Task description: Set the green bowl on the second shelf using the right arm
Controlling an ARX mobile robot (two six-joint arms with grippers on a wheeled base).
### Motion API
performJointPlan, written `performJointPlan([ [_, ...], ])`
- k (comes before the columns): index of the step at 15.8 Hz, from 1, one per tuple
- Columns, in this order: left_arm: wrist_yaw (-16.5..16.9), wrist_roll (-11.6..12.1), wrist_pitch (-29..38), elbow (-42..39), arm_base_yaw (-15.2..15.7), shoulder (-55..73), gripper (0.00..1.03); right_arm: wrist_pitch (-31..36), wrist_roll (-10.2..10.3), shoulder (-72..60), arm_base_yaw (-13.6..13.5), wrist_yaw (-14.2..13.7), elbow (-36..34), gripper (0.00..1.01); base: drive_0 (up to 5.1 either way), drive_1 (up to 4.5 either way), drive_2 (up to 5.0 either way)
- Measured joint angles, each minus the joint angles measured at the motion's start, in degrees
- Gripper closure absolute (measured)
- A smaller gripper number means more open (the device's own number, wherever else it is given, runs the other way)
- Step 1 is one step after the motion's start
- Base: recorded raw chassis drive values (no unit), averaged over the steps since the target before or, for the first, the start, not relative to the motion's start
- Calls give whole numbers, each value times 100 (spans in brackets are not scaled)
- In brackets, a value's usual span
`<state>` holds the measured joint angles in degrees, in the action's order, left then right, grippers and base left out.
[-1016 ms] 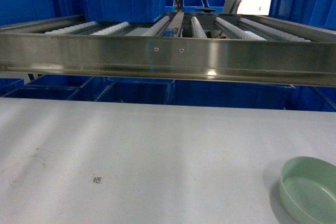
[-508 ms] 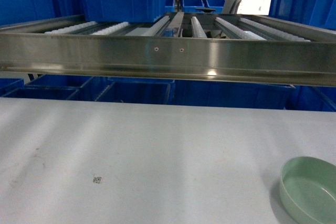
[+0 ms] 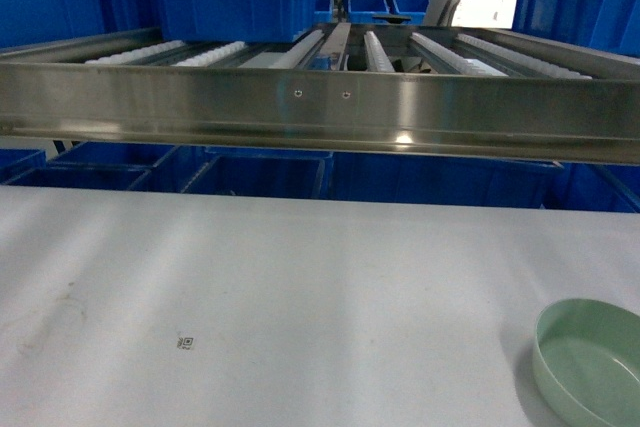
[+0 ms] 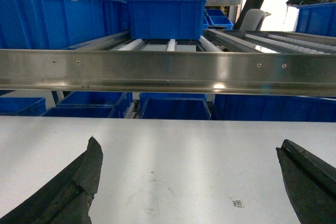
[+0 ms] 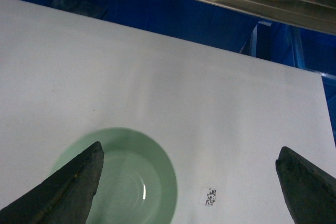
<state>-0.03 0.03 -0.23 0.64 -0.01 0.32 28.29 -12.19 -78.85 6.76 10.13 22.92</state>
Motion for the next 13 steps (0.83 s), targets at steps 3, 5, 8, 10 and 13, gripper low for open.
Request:
performJointPlan([
  [3,0,-2,0,-2,0,0,5,-55,-310,-826,-149,-162,404,3,0,0,0],
  [5,0,-2,0,-2,0,0,5,-66,-444,-1207,-234,-291,450,3,0,0,0],
  [8,0,-2,0,-2,0,0,5,98,-555,-1626,-297,-409,511,3,0,0,0],
  [10,0,-2,0,-2,0,0,5,131,-577,-1985,-249,-389,603,3,0,0,0],
  [13,0,-2,0,-2,0,0,5,149,-636,-2389,-92,-391,817,3,0,0,0],
])
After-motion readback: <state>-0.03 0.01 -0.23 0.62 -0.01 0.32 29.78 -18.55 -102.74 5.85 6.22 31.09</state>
